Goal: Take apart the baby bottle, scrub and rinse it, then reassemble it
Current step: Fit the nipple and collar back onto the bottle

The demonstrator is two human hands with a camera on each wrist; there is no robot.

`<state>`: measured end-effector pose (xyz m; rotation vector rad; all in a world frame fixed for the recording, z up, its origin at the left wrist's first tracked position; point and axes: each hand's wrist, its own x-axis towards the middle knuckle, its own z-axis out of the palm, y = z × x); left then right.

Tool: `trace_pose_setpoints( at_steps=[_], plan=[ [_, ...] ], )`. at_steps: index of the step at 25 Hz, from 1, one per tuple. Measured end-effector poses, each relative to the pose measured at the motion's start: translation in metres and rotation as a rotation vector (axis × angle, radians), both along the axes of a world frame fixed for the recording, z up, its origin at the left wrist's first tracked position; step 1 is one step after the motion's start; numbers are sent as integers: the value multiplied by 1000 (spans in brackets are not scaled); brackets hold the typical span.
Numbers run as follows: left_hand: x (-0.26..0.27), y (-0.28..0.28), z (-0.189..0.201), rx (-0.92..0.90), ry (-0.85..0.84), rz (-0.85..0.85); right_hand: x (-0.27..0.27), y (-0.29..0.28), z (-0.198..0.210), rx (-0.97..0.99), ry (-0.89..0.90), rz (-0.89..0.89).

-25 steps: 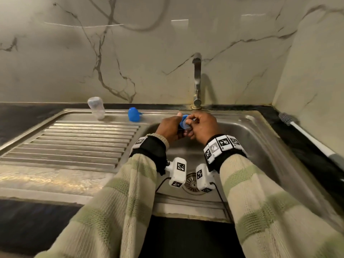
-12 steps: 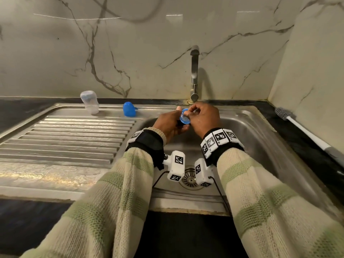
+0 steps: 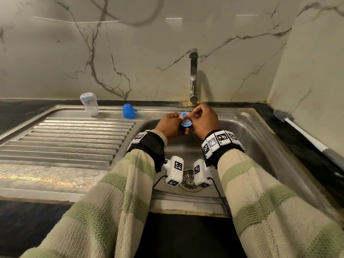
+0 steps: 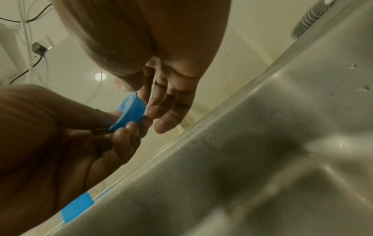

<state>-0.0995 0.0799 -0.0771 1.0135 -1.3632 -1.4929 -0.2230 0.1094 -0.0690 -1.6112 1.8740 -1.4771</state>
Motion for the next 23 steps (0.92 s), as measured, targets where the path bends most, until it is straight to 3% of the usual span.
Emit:
trace_pose_setpoints(
  at_steps=[4,6,14,19,23],
  plan=[
    [-2,-1,-1,-80,-103,59,-3,2,1,193,-181,136],
    [-1,-3,-3,-83,-105,71,-4,5,-1,246,-186,191],
    [-1,1,2,-118,-4,40,-8,6,-1,164,-392,207],
    [1,7,6,-91,92,-16,-8,13,6,177,-395,200],
    [3,10,10,-131,64,-43,-10,11,6,157,-342,181]
  ],
)
